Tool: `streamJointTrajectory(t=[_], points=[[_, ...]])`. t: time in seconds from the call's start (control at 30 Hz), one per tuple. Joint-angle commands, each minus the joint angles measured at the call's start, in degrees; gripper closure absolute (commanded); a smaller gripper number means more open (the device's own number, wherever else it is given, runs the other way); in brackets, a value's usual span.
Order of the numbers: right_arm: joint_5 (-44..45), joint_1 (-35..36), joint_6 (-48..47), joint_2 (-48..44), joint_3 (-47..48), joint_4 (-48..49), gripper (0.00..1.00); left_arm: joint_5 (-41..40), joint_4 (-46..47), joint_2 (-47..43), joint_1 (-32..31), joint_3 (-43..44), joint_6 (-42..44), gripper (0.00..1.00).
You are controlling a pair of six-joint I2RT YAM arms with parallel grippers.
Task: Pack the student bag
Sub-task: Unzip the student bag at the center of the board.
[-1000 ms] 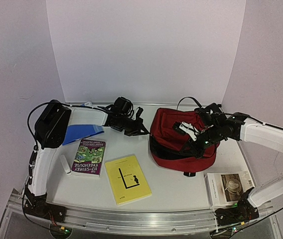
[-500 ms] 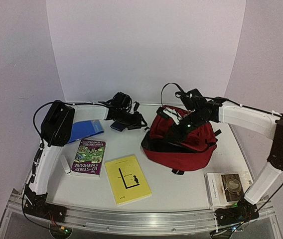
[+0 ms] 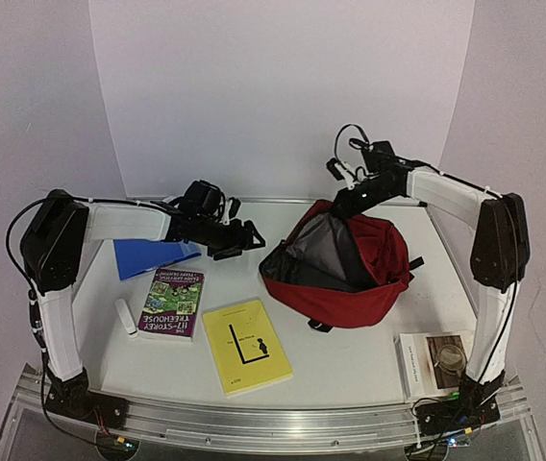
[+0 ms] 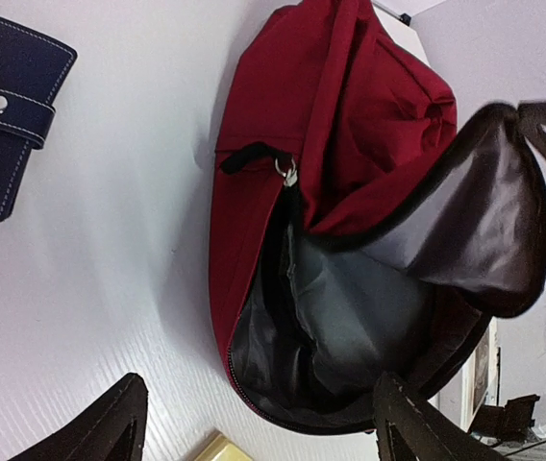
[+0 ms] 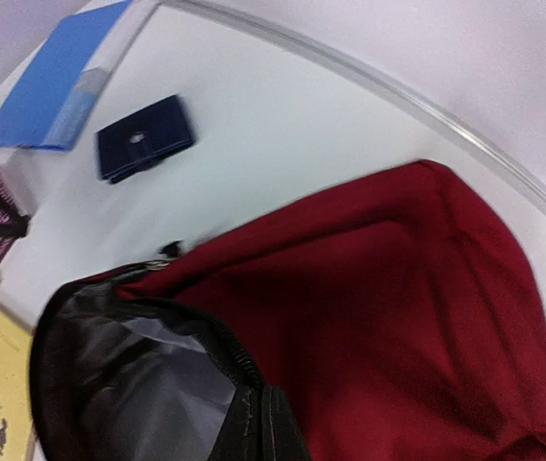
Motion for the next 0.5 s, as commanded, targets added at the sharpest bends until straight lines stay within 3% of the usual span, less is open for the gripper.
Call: streamJointTrajectory(t=[0.0, 0.23, 0.47], points=[[6.59, -7.09, 0.25, 1.33, -1.58, 5.19, 1.00, 1.15, 4.30, -0.06, -3.02, -1.84, -0.49, 0.17], [16.51, -10.03, -5.42, 6.17, -12.57, 11.96, 1.00, -0.44, 1.31, 7.78, -9.41, 5.13, 0.85, 0.13], [19.95, -10.03, -4.33, 10.08, -15.20, 13.67, 1.00, 0.58, 1.35, 15.78, -10.42, 11.93, -2.55, 0.09]])
